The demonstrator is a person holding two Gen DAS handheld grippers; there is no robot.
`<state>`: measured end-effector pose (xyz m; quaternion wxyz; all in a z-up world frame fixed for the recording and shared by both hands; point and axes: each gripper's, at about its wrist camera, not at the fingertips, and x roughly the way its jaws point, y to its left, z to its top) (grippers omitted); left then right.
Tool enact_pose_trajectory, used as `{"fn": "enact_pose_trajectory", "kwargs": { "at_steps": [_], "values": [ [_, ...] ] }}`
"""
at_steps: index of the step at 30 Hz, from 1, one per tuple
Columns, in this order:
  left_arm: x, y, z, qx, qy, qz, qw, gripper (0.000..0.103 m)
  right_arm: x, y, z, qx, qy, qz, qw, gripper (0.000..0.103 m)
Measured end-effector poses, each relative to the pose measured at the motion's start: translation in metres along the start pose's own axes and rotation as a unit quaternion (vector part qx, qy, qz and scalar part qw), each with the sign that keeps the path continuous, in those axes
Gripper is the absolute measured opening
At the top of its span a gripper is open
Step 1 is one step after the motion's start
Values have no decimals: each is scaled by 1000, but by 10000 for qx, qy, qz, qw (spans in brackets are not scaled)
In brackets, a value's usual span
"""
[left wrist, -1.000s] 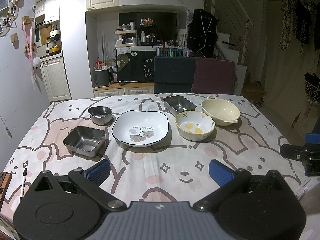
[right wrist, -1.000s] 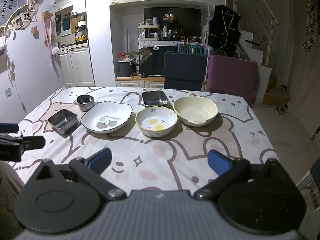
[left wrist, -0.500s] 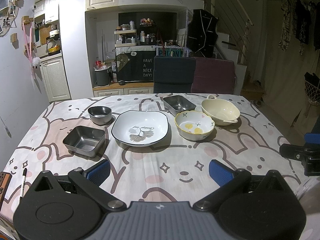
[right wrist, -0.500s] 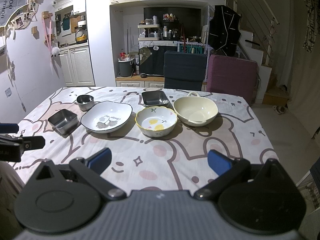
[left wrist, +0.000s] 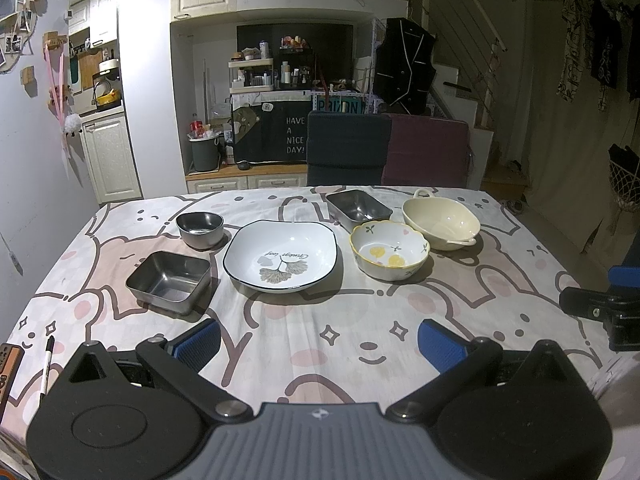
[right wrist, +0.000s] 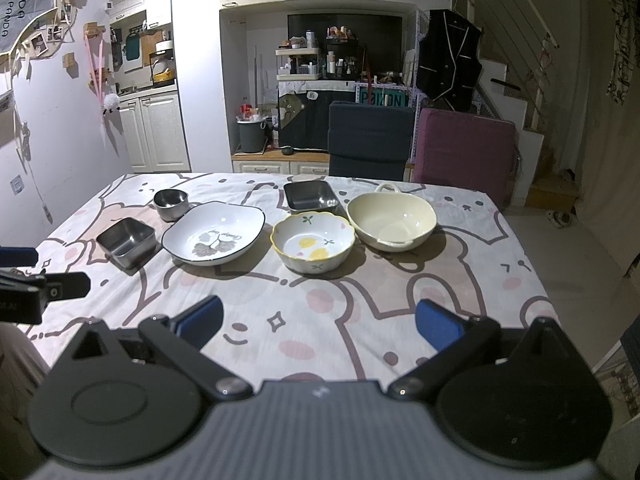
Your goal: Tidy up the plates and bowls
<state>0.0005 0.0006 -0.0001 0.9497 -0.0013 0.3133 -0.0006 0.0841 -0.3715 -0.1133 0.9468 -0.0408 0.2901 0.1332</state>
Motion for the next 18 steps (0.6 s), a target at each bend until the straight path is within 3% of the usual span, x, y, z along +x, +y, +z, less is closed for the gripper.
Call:
{"fn": "enact_pose_trajectory", "kwargs": {
  "at_steps": [11,18],
  "values": [
    [6,-1,-5,129,24,111,9999,103,5,8,1,-113,-82,-109,9998,103],
    [24,9,15,-21,58,209,9998,103,24,14,13,-119,-24,-18,9999,103]
  ]
}}
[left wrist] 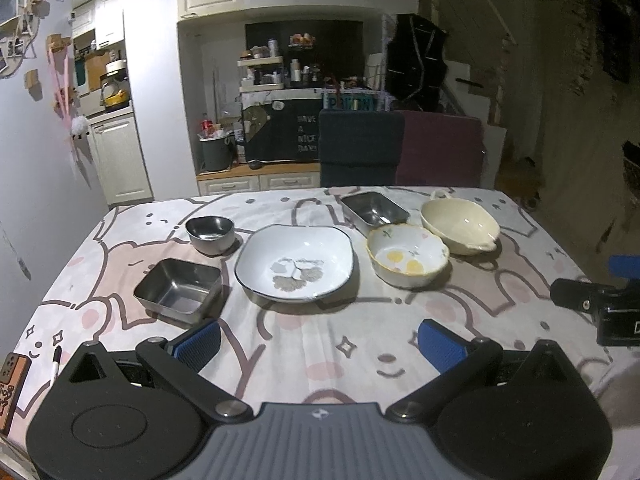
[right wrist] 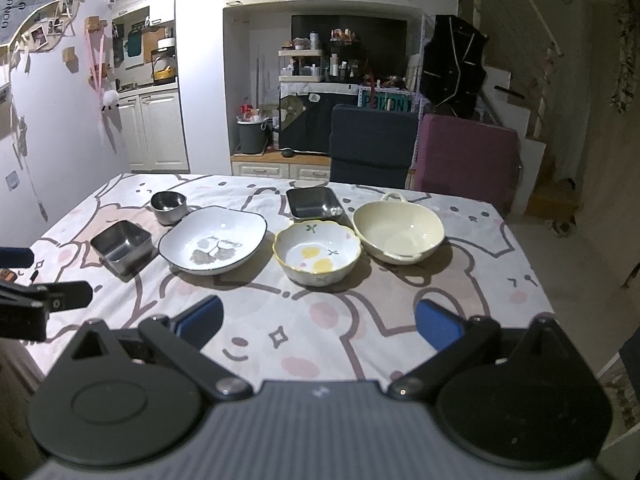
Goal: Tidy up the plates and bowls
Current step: 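Move both tools to the white square plate and close on its rim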
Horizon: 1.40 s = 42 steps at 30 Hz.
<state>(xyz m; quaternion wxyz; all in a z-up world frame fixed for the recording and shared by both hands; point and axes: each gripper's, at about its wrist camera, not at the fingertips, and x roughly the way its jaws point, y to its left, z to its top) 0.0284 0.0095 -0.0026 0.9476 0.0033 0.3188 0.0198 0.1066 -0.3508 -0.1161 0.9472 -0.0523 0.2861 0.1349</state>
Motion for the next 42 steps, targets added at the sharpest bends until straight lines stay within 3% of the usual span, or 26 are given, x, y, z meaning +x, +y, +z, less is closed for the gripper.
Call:
{"fn": "enact_pose_trajectory", "kwargs": {
  "at_steps": [8,14,25,30,34,40,42],
  "values": [
    [28,20,40,-162,-134,158,9997,103,22,5,28,5,-215,379,9991,103],
    [56,40,72,-225,-187,57,9996,103,51,7,61,-17,-330,811,9962,103],
    [128,84,119,-454,-231,204,9985,103,125,12,118,542,-284,1222,9906,103],
    [166,100,130,-512,-7,-16,9987,103,169,19,130,886,92,1439,9856,103],
    [199,117,129,-752,208,-587,9952,103,203,25,127,1225,477,1625,9779,103],
    [240,131,122,-944,485,-497,9931,103,267,24,104,1966,1369,1810,9538,103],
    [255,138,121,-992,651,-479,9918,103,280,17,94,2264,1623,1836,9427,96]
  ]
}}
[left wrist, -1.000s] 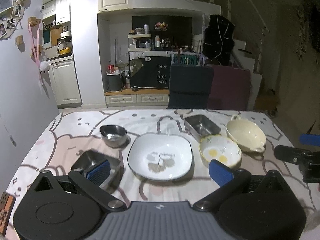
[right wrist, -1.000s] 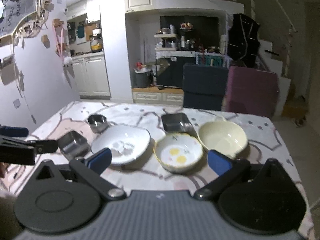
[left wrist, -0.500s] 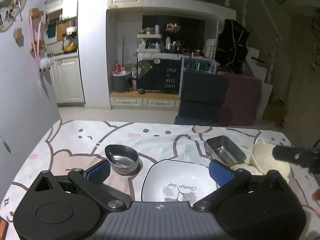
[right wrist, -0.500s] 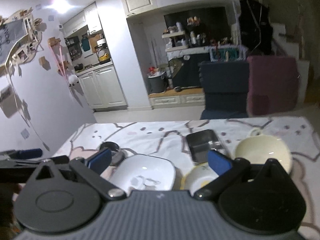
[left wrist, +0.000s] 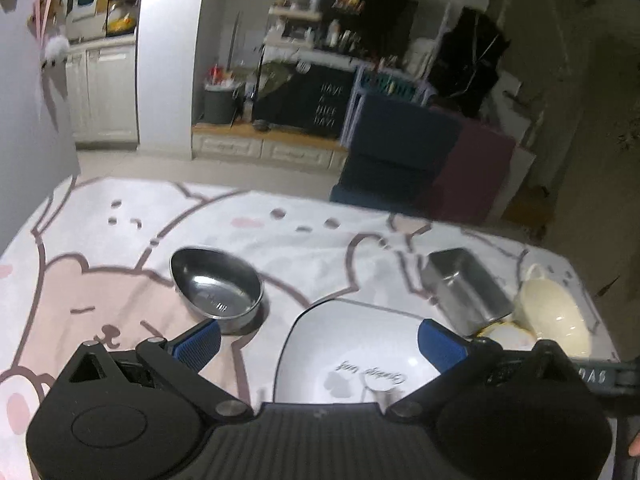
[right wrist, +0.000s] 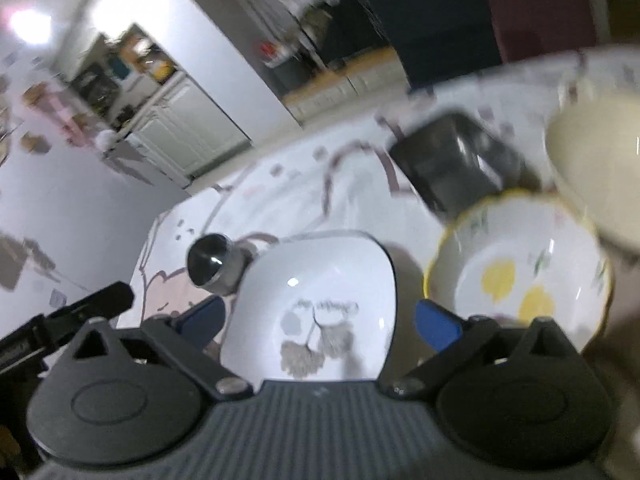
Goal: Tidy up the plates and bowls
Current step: 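Move both tools to the white square plate and close on its rim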
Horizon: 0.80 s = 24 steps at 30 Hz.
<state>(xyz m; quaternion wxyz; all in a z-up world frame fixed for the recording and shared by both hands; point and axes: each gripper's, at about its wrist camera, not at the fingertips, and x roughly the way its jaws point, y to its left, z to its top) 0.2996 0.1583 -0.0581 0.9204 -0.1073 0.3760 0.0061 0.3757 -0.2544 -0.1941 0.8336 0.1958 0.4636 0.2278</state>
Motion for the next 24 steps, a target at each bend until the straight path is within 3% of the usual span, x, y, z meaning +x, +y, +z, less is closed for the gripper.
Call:
{"fn": "enact_pose_trajectory", "kwargs": {
  "at_steps": [3,7,10,15,18,22,24],
  "values": [
    [20,12,1,-106,168,-112,9997,103,17,-15,-4,297,346,-29,9990,81],
    [43,24,0,-170,328,-467,9982,103,27,-21,-16,508,702,-98,9962,69],
    [59,27,-2,-177,543,-629,9964,103,35,-25,-21,624,760,-228,9949,58],
    [82,26,-6,36,916,-559,9942,103,37,-25,-19,726,758,-481,9933,41],
    [93,24,-7,234,1196,-613,9907,92,39,-20,-15,664,716,-555,9937,34],
    [104,20,-9,587,1400,-430,9875,69,52,-11,-11,584,710,-756,9929,33],
    [110,22,-9,671,1504,-319,9858,63,50,-13,-10,610,715,-790,9924,28]
  ]
}}
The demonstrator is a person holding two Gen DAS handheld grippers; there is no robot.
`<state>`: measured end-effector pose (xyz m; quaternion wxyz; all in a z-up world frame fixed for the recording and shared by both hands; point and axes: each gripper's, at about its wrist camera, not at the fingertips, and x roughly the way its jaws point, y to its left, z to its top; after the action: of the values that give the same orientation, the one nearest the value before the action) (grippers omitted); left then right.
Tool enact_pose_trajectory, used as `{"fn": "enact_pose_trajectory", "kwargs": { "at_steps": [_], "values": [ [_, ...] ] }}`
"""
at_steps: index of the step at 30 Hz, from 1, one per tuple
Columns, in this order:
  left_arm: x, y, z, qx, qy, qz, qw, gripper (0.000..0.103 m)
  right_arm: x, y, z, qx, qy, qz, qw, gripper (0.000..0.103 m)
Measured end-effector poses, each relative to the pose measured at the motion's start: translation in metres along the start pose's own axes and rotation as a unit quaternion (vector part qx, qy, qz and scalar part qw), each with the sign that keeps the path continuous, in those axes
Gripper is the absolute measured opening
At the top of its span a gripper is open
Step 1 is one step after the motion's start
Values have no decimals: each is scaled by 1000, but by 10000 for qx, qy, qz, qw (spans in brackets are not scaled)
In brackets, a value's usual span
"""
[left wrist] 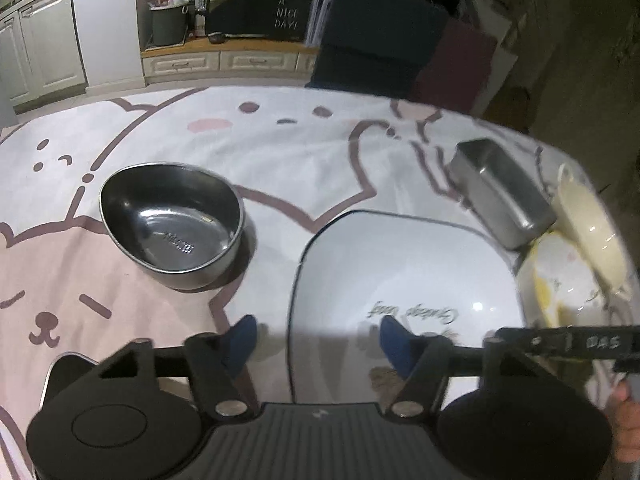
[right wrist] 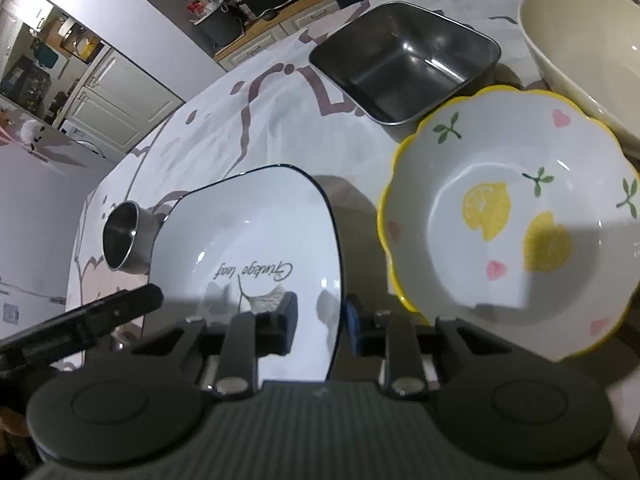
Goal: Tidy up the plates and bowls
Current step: 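Move both tools to the white square plate and close on its rim, then lift the white square plate with both tools and carry it across the table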
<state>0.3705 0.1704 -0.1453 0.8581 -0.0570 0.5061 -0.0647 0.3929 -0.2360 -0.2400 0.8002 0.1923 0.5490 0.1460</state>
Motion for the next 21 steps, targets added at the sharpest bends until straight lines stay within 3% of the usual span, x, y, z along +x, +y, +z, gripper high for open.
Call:
{"fn": "enact_pose_trajectory", "kwargs": {
  "at_steps": [5,11,19,21],
  "values": [
    [10,9,2,44,127,236,9996,48,6,2,8,2,-9,-85,10000,22],
    [12,18,-2,-48,191,124,9997,28,12,11,17,-298,-151,-255,9991,22],
    [11,19,-5,-120,224,-11,9997,21,29,19,40,-968,-136,-242,9949,21],
    [12,19,-5,-153,230,-35,9996,20,33,17,45,-1200,-55,-247,9924,14]
  ]
}}
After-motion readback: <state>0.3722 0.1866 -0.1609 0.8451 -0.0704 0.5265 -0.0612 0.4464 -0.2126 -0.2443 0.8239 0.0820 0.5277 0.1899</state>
